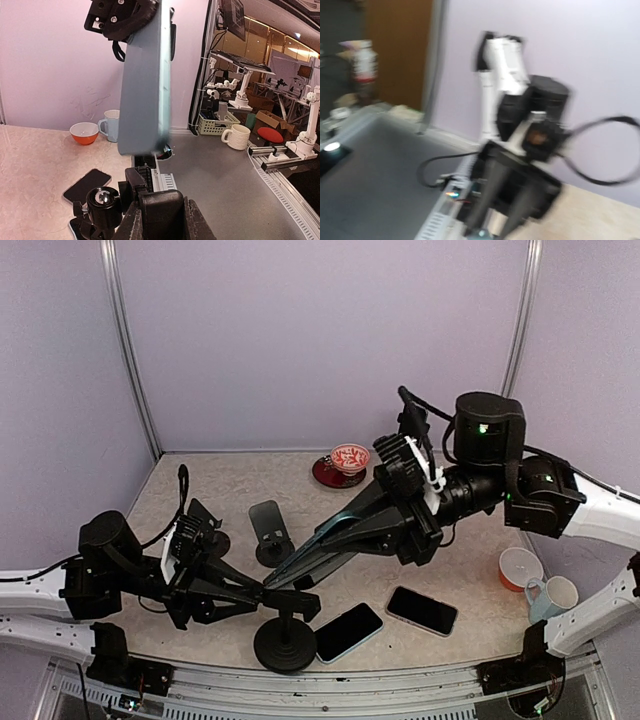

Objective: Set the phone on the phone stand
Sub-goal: Install the phone on the phone stand.

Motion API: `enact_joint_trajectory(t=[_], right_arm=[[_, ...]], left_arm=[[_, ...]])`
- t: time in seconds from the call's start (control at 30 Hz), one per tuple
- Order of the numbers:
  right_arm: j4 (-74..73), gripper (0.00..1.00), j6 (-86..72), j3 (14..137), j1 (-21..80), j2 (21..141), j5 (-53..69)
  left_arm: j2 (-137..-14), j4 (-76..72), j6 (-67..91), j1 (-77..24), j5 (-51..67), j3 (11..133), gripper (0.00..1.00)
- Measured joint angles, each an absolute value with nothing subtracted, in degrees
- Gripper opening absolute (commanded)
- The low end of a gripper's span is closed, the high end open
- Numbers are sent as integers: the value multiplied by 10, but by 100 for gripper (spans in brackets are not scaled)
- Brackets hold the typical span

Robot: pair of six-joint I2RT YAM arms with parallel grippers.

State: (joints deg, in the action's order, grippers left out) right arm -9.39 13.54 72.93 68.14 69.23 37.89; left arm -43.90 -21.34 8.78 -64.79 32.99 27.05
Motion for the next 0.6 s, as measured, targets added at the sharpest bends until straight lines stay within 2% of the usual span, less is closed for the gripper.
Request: enact_joint_trajectory(t=[0.2,0.37,0.6], right_arm=[[-83,0,168,759,709,794,471],[-120,0,208,764,715,867,492],[-105,0,241,750,715,867,497]], left_arm=[[-442,-198,91,-650,335,270,0],[-438,-202,91,-653,337,272,0],[-439,-206,91,-655,335,271,0]])
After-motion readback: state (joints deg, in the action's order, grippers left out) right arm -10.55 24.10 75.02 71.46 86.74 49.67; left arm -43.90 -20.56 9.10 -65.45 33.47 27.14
